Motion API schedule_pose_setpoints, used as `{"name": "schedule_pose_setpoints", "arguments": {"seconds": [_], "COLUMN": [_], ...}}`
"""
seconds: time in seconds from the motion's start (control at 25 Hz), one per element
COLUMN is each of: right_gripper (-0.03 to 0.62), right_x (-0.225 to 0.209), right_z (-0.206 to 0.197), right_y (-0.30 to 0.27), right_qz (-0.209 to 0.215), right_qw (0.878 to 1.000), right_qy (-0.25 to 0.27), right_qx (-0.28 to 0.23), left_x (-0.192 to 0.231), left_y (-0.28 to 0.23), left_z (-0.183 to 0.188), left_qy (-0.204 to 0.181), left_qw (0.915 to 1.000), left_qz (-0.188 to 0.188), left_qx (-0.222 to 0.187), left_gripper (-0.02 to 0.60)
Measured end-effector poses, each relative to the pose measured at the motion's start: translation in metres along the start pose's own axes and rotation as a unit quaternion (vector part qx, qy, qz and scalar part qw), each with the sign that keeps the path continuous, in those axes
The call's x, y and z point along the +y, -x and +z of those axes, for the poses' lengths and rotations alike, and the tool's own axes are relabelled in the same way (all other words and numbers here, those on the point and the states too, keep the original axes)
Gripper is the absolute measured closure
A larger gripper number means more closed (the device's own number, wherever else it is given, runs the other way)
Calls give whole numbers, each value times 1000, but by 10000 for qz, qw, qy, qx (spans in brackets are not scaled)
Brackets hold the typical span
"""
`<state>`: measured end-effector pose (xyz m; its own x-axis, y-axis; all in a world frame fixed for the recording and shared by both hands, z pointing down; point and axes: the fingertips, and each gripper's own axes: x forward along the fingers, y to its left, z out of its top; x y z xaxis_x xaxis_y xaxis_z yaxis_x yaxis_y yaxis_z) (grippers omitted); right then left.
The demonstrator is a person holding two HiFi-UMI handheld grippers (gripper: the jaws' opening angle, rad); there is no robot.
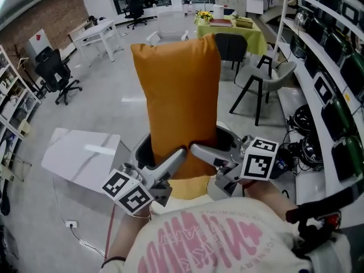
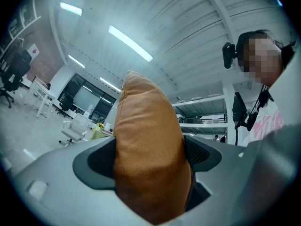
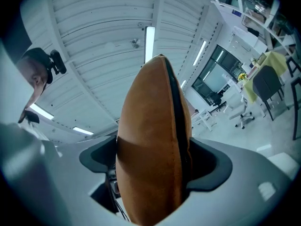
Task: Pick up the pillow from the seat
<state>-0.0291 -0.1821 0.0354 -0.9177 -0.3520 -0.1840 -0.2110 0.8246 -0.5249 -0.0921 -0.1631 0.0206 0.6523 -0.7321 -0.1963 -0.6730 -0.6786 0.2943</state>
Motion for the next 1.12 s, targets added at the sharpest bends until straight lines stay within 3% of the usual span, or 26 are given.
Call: {"name": "schedule_pose_setpoints", "arguments": {"seconds": [0.32,1.12], "right_gripper": [134,148], "right_x": [-13,-40], "right_z": [-1,-3], "right_y": [3,-6], "right_qz": [-77,-74], "right_qw": [9998,9995], "right_qy": [129,56], "right_qx": [138,291], "left_x": [3,27], "left_y": [-10,-24], "left_z": [-9,-20], "left_qy": [48,183], "left_qw": [9998,9997], "left_qz": [-188,-96], "left_qx": [23,110], "left_gripper": [127,130]}}
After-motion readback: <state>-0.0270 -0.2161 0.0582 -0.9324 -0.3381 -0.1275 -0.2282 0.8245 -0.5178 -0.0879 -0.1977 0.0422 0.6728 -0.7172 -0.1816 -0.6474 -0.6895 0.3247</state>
